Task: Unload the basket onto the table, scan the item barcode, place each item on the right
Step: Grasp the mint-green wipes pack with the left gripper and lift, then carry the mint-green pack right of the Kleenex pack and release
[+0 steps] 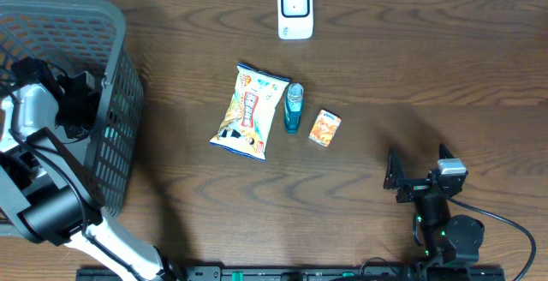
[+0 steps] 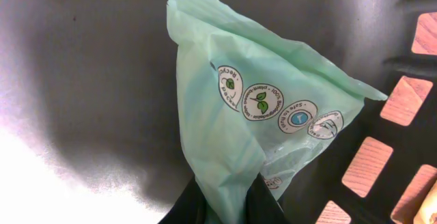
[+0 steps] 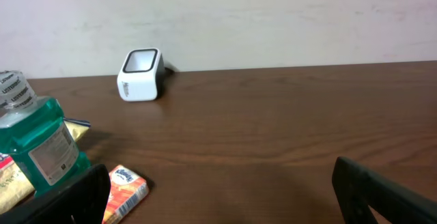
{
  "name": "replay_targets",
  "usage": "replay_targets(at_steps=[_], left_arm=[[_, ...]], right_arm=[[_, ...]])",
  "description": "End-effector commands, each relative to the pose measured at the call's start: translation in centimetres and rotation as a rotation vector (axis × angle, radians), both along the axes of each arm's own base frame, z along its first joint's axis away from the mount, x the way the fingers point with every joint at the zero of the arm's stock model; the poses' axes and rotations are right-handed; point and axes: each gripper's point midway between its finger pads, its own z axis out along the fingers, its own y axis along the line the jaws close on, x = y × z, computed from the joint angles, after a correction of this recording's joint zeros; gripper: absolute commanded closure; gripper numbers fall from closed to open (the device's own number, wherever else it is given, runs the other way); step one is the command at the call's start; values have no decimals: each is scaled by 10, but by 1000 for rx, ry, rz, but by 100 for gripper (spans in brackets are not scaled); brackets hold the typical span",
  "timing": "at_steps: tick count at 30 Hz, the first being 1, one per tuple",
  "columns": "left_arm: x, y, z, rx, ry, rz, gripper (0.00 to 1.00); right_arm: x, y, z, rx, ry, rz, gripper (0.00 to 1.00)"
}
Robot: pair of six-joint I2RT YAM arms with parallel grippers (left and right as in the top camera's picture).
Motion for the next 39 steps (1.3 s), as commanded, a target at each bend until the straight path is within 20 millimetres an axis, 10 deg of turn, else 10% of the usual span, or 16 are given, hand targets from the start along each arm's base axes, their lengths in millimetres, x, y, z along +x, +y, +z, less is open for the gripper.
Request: replay_targets(at_steps=[1, 16, 34, 39], left_arm=[[-9, 21, -10, 99, 74, 27, 93], [12, 53, 138, 296, -260, 345, 93], [-8, 4, 290, 61, -682, 602, 92], [-11, -31, 362, -52, -933, 495, 93]], right_arm=[[0, -1, -1, -9, 2, -4, 1], [0, -1, -1, -9, 2, -4, 1], [0, -1, -1, -9, 3, -4, 1], [0, -1, -1, -9, 3, -4, 1]])
